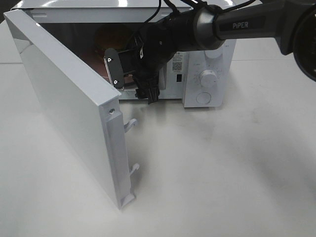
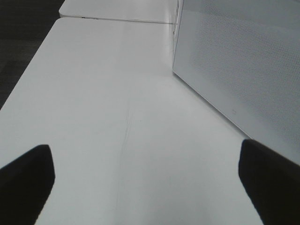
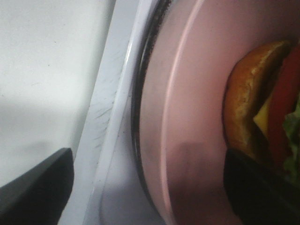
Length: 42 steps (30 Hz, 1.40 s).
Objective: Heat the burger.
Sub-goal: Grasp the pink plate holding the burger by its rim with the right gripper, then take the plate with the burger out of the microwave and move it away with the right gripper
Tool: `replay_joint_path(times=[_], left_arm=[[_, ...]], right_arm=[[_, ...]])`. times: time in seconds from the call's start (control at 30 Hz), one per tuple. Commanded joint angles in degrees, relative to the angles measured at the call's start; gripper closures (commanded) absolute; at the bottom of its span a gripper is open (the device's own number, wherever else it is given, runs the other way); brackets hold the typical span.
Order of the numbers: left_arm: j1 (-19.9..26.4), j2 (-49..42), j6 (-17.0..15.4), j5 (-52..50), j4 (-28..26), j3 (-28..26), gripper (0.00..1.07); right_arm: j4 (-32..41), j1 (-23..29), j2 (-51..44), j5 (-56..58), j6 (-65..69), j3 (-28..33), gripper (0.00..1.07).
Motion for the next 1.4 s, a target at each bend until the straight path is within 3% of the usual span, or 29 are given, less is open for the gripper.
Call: replay_joint_path(times=[0.03,0.17,0.23,0.33,0.4,0.5,0.53,1.03,1.4], left_arm=[[0.23,-1.38,0.00,-0.34,0.17,0.23,0.07],[0.23,-1.38,0.00,-0.34,0.17,0.23,0.07],[0.23,-1.38,0.00,-0.34,0.17,0.23,0.07],[0.23,-1.38,0.00,-0.34,0.17,0.23,0.07],[0.23,-1.38,0.00,-0.34,0.17,0.23,0.07],[0.23,-1.38,0.00,-0.34,0.17,0.23,0.07],[0.23,-1.38,0.00,-0.34,0.17,0.23,0.07],[0.23,-1.38,0.00,-0.34,0.17,0.23,0.07],[0.23,-1.38,0.00,-0.34,0.17,0.23,0.07]], right_arm=[[0.11,-0.46,0.92,0.52,0.57,-0.92,0.27],[0.74,-0.74,1.43,0.52,0.52,-0.92,0.33],[1.60,-0.97,1.95,0.34,0.06,-1.38,0.51],[1.60,-0.97,1.95,0.17,-0.06,-1.43,0.56],[1.60,-1.09,1.95,-0.06,-0.74,-1.43,0.88],[1.60,-1.09,1.95,0.11,-0.74,-1.43,0.94],[1.60,-1.09,1.95,0.29,-0.74,-1.43,1.07],[3.27,-0.92,0.00,3.78,-2.29,-1.03,1.07],[8.59,-0.92,-5.73,3.32,-15.47,5.79,1.07]])
